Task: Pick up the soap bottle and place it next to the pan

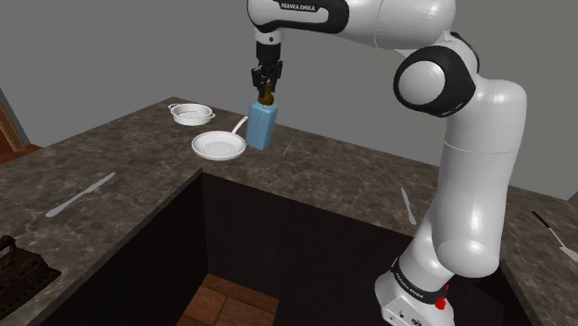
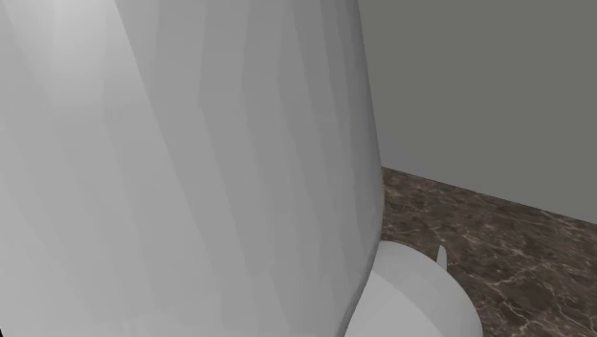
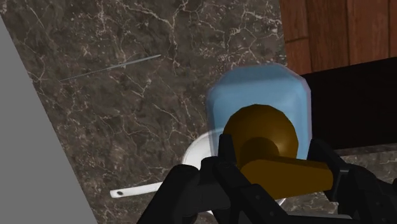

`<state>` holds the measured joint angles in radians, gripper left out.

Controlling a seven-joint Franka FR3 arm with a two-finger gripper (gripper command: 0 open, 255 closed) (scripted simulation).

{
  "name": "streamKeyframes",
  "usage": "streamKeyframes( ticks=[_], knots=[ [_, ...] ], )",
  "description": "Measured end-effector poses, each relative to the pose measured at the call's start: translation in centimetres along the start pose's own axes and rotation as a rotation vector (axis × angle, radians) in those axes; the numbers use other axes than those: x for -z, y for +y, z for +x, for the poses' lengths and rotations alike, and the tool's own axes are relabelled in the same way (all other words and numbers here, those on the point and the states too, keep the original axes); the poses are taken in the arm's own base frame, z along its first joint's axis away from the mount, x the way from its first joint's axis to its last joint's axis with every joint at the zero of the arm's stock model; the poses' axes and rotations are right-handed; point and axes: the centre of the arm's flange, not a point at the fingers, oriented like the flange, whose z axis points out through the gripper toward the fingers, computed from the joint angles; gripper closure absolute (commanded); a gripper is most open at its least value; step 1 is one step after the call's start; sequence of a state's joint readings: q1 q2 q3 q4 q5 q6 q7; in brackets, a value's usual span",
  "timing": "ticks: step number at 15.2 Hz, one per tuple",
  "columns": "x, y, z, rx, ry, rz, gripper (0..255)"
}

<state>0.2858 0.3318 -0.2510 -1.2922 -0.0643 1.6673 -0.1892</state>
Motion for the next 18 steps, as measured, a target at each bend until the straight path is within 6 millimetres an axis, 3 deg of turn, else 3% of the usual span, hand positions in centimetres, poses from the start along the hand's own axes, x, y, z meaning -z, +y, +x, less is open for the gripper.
streamKeyframes(
  ticks=[5,18],
  knots=[
    [-2.3,-1.3,0.9,-0.001,-0.001,0.0,255],
    [-9.1,-2.3,0.7,-0.001,-0.001,0.0,255]
  ],
)
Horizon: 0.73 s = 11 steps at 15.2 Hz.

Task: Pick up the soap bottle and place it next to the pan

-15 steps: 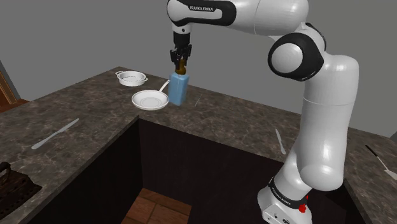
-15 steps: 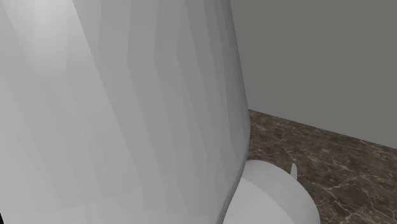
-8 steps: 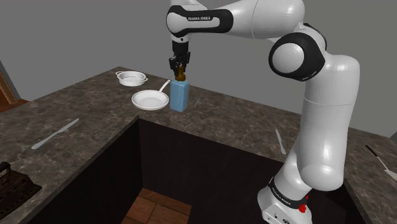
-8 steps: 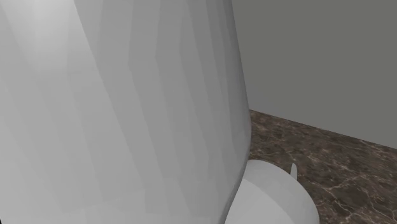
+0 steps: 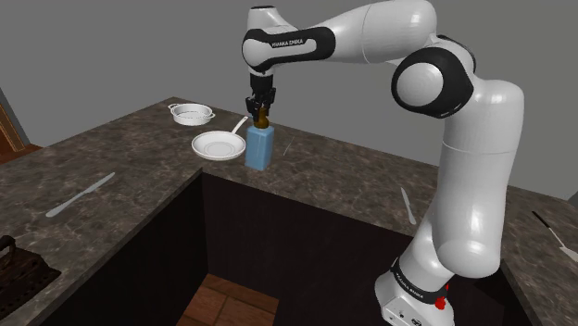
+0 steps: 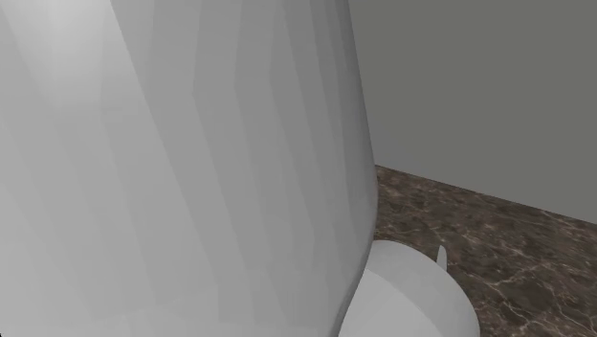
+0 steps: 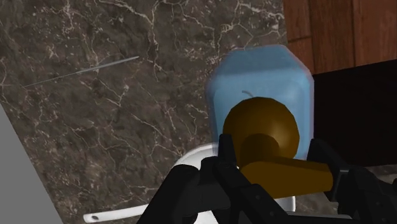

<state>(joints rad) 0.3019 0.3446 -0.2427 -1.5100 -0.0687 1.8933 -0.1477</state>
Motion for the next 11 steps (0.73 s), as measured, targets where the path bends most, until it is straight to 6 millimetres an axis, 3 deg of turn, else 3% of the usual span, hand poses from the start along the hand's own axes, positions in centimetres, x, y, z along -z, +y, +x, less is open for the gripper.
streamKeyframes(
  ticks=[6,11],
  knots=[
    [-3.3,-0.7,-0.1,0.0,0.0,0.0,255],
    [-3.8,-0.6,-0.1,0.0,0.0,0.0,255]
  ],
)
